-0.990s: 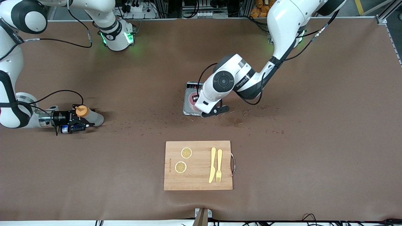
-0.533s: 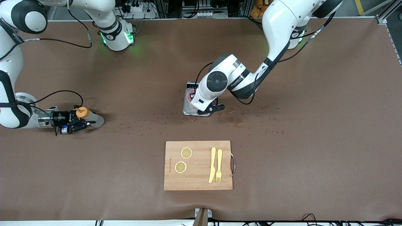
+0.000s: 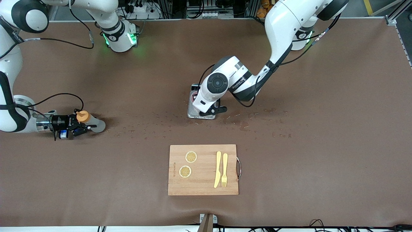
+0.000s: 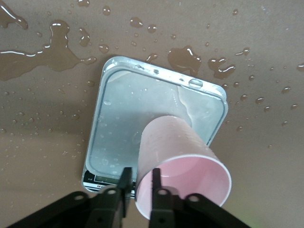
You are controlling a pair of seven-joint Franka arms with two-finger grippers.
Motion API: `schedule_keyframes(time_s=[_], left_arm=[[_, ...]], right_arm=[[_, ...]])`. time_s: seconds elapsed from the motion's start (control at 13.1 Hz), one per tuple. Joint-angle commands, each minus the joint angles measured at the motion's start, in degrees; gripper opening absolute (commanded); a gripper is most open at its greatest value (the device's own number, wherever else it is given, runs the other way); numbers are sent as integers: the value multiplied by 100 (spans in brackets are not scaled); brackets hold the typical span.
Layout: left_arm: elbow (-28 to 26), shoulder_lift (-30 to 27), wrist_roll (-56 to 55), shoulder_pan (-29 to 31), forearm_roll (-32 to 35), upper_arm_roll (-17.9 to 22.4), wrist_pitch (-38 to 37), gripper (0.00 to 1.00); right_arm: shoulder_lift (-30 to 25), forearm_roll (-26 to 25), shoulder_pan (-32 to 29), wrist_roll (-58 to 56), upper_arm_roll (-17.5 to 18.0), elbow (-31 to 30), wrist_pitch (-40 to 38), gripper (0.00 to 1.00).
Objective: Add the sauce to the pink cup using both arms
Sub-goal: 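Release the cup and raise the left gripper while the right gripper lifts the bottle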
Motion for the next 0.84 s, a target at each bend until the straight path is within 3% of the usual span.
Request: schedule_keyframes(time_s=[0.0, 0.3, 0.76], left_arm=[[113, -122, -68, 33, 185, 15, -112, 100], [104, -578, -69, 147, 272, 32, -278, 100], [16, -1580, 37, 559, 721, 24, -1385, 100]], right_arm=[[-340, 79, 233, 191, -79, -135, 132, 40], [-708, 17, 593, 577, -88, -197, 457, 40], [-1525, -264, 1340, 1727, -96, -512, 1168, 40]])
